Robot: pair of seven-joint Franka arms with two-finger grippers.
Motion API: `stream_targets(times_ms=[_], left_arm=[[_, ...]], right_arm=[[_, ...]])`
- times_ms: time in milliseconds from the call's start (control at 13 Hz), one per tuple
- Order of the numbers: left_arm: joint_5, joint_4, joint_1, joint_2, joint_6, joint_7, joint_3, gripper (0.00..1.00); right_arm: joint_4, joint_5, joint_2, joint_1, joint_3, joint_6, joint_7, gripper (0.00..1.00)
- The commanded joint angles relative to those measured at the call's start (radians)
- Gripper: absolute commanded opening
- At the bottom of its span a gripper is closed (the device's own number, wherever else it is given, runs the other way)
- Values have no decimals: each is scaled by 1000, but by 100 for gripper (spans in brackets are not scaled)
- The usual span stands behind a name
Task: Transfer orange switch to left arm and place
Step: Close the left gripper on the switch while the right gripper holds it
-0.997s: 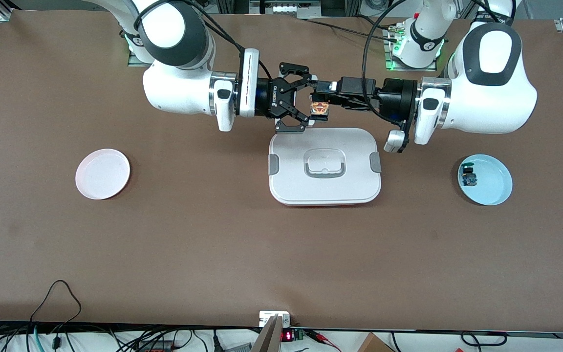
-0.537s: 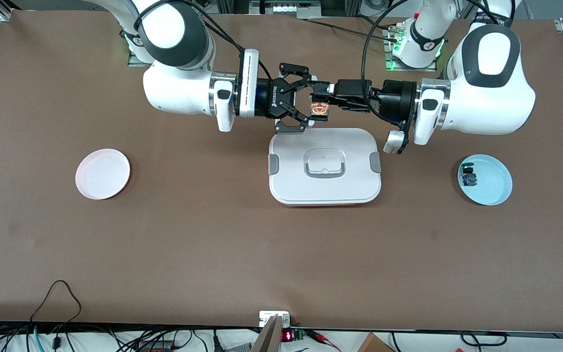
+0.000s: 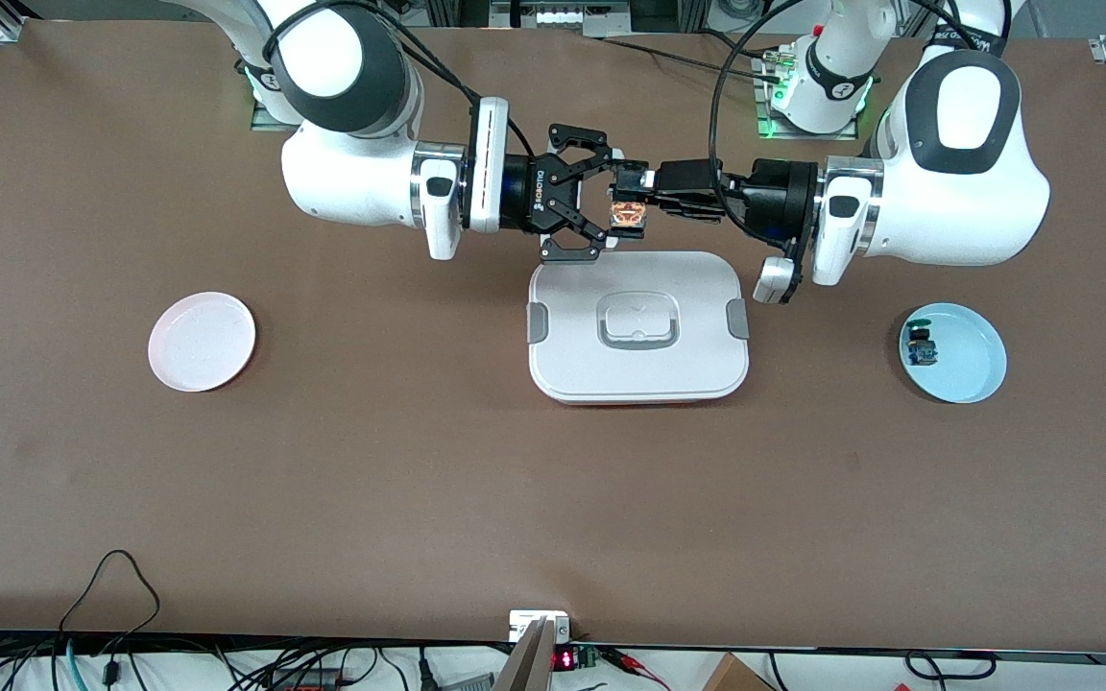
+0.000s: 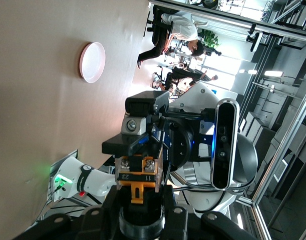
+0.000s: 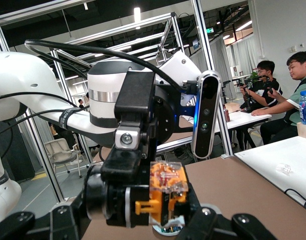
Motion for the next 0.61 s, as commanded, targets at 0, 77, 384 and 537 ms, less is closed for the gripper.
stream_targets(times_ms=[0, 77, 384, 537], left_arm=[[-5, -7, 9, 1, -3, 22, -7, 0], [-5, -7, 9, 1, -5, 22, -7, 0], [-5, -7, 11, 1, -5, 22, -7, 0], [-5, -7, 12, 4, -5, 22, -7, 0]], right_arm=[[14, 98, 6, 9, -3, 0, -21, 61], [12, 103, 6, 15, -3, -1, -24, 100], [11, 105, 6, 15, -3, -1, -10, 100], [11, 105, 6, 14, -3, -1, -10, 100]])
